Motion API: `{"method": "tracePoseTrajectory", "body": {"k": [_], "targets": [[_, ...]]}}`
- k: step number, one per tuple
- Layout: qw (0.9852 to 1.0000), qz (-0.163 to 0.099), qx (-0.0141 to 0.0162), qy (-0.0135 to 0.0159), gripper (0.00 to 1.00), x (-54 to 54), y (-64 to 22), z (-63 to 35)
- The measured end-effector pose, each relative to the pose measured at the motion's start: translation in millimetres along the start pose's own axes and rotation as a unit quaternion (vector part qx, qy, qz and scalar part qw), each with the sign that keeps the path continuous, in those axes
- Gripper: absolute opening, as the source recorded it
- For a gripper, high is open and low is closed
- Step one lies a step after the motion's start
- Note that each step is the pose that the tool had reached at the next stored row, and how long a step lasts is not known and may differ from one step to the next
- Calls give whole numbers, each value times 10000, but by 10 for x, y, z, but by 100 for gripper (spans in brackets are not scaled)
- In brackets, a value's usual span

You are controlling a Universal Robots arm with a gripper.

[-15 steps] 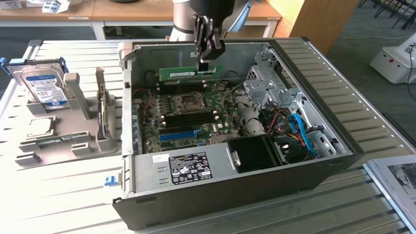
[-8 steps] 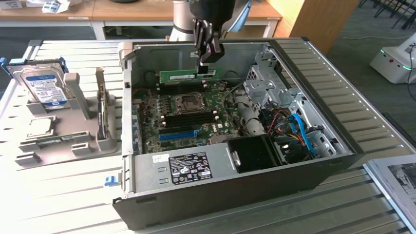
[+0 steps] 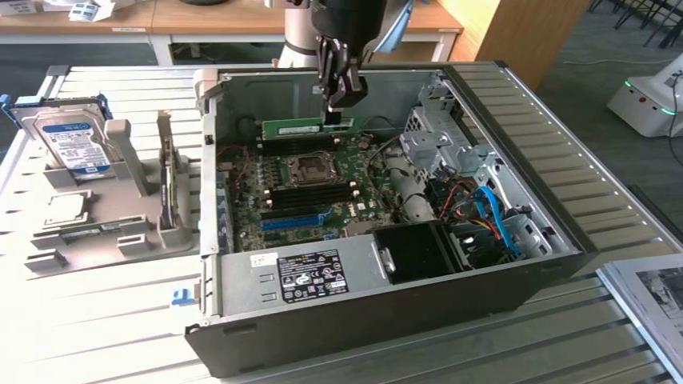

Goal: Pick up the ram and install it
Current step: 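Pick up the ram and move it above insertion slot, then insert the ram into the slot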

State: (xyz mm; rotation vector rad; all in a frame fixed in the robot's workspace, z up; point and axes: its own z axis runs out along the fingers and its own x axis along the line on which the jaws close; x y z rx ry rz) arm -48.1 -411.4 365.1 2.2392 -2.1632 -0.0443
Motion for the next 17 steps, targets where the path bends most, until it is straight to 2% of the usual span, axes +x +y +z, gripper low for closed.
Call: {"method": "tracePoseTrajectory", "body": {"k": [10, 17], "targets": [[10000, 0, 0, 0, 11, 0, -1, 16], [10000, 0, 0, 0, 11, 0, -3, 66]]}}
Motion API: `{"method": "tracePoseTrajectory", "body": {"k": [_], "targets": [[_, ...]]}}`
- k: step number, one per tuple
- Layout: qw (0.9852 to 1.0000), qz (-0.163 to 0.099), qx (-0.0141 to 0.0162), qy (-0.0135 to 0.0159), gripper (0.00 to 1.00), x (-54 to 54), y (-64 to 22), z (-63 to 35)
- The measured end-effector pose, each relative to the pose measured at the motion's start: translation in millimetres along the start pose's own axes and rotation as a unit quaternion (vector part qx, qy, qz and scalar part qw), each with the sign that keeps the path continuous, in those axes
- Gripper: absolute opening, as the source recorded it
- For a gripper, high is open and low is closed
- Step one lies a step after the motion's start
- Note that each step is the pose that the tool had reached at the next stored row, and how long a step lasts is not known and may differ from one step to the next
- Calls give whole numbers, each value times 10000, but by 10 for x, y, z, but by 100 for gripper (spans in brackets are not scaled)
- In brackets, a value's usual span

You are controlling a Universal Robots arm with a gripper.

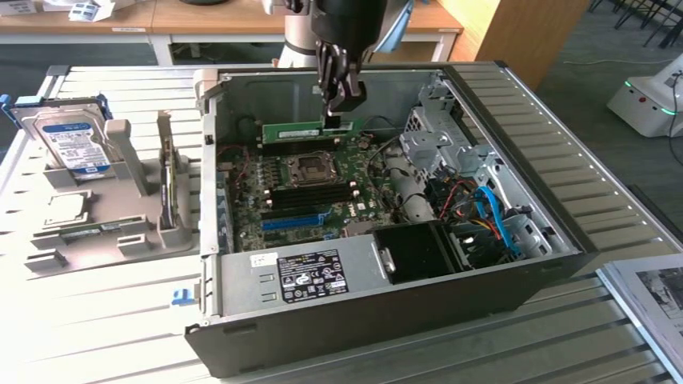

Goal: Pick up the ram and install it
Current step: 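Insert the ram into the slot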

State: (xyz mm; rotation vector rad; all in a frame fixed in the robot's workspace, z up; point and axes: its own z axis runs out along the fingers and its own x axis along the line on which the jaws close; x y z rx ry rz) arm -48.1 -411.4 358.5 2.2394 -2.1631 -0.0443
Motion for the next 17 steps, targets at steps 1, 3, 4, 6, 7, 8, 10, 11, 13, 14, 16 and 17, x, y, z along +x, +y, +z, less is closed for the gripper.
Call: {"method": "tracePoseTrajectory", "body": {"k": [1, 3, 4, 6, 7, 8, 10, 11, 13, 14, 16, 17], "targets": [[10000, 0, 0, 0, 11, 0, 0, 11], [10000, 0, 0, -1, 11, 0, -2, 34], [10000, 0, 0, 0, 11, 0, -2, 43], [10000, 0, 0, 0, 11, 0, -2, 61], [10000, 0, 0, 0, 11, 0, -3, 70], [10000, 0, 0, 0, 11, 0, -3, 79], [10000, 0, 0, 0, 11, 0, -4, 97], [10000, 0, 0, 0, 11, 0, -4, 106], [10000, 0, 0, 0, 11, 0, -5, 125], [10000, 0, 0, 0, 11, 0, -5, 136], [10000, 0, 0, 0, 11, 0, -6, 156], [10000, 0, 0, 0, 11, 0, -7, 167]]}}
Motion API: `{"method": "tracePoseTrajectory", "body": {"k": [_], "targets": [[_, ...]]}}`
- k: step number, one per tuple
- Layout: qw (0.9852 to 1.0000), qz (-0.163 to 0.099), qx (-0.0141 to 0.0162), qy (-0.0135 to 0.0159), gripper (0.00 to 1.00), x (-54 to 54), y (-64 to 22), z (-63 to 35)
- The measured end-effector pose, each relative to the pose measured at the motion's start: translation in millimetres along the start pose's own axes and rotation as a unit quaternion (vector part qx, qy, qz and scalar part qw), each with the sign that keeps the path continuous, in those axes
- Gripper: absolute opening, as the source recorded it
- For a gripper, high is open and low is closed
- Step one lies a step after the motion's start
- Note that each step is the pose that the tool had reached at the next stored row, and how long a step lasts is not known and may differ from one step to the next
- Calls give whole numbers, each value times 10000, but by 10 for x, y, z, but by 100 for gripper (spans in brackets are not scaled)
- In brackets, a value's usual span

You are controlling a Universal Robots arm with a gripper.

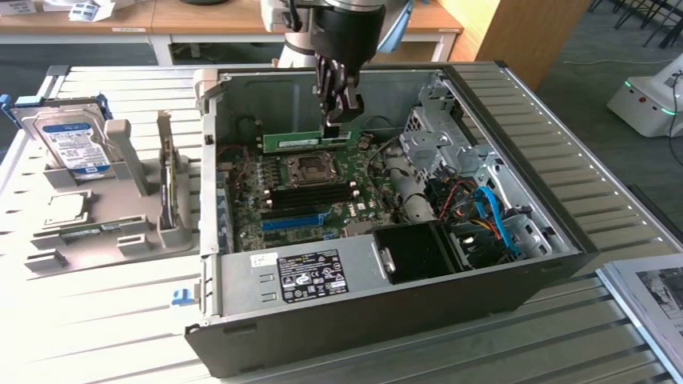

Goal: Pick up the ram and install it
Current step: 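Insert the ram into the slot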

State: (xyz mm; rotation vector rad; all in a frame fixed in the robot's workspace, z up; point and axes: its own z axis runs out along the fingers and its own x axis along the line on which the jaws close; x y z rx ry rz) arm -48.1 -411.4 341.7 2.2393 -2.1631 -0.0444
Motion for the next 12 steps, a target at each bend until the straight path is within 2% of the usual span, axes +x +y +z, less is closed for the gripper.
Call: {"method": "tracePoseTrajectory", "body": {"k": [12], "targets": [[10000, 0, 0, 0, 11, 0, -5, 111]]}}
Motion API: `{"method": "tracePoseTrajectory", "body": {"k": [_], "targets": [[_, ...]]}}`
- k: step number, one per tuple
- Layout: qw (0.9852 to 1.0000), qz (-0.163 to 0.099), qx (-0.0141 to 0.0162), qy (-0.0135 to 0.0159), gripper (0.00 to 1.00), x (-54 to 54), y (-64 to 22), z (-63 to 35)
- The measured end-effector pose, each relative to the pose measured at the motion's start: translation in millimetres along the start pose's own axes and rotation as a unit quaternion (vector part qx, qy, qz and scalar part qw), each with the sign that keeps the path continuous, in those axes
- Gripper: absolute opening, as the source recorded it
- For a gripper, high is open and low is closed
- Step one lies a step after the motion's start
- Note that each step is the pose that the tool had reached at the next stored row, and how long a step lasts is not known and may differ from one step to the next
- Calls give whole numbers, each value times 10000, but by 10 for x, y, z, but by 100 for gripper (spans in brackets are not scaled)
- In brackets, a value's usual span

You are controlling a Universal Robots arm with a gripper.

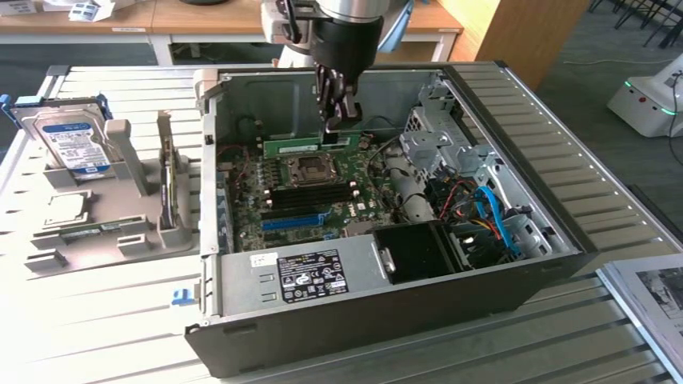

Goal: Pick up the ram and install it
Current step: 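Insert the ram into the slot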

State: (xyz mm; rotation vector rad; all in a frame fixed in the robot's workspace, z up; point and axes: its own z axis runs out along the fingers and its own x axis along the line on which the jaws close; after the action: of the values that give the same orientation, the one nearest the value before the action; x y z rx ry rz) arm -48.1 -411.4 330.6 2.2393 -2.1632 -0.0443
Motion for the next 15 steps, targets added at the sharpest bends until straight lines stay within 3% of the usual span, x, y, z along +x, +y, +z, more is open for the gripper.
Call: {"method": "tracePoseTrajectory", "body": {"k": [15], "targets": [[10000, 0, 0, 0, 11, 0, -5, 138]]}}
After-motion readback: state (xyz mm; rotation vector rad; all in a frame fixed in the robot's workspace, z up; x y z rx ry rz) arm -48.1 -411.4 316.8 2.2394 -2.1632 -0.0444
